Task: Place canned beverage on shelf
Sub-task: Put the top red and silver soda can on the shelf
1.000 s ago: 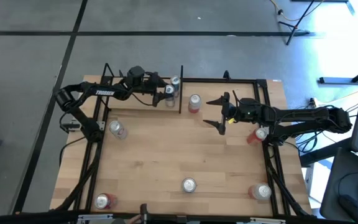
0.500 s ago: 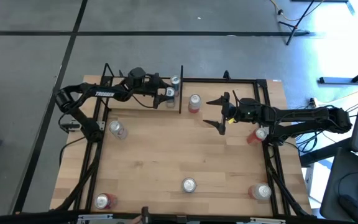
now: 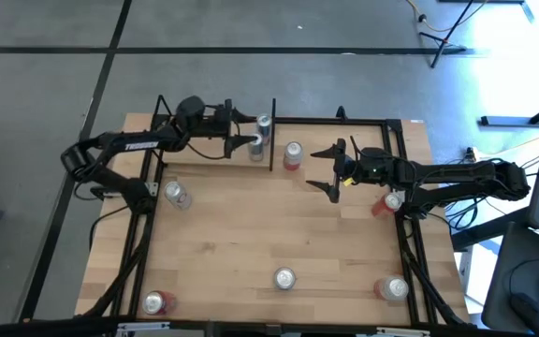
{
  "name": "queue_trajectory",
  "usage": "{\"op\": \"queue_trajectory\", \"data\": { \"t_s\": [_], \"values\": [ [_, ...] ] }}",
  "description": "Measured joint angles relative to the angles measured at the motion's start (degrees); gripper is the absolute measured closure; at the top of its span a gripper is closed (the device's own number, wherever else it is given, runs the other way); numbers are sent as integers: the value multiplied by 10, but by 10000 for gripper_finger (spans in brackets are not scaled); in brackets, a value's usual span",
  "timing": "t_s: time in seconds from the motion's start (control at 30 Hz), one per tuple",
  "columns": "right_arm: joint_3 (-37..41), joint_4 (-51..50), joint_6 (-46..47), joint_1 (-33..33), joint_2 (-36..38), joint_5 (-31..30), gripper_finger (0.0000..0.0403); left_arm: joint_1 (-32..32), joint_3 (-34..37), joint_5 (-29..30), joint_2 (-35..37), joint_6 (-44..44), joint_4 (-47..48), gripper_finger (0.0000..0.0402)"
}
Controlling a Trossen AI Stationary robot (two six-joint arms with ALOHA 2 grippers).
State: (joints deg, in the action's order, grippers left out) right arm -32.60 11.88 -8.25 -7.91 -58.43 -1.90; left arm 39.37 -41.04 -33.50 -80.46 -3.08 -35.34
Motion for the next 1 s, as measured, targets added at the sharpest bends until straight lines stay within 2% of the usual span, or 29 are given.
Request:
{"op": "queue_trajectory", "data": {
  "t_s": [0.2, 0.37, 0.5, 0.67, 0.9, 1.0],
  "values": [
    [0, 0, 3, 0, 0, 0, 17, -47, 0, -24, 33, 68, 7, 124],
    [0, 5, 11, 0, 0, 0, 17, -134, 0, -22, 55, 90, 48, 124],
    [0, 5, 33, 0, 0, 0, 17, -217, 0, 62, 99, 90, 117, 124],
    [0, 4, 35, 0, 0, 0, 17, -304, -2, 216, 172, 127, 262, 124],
    [0, 5, 35, 0, 0, 0, 17, -377, -49, 379, 262, 271, 590, 124],
    [0, 5, 35, 0, 0, 0, 17, -395, -85, 429, 282, 325, 725, 124]
  ]
}}
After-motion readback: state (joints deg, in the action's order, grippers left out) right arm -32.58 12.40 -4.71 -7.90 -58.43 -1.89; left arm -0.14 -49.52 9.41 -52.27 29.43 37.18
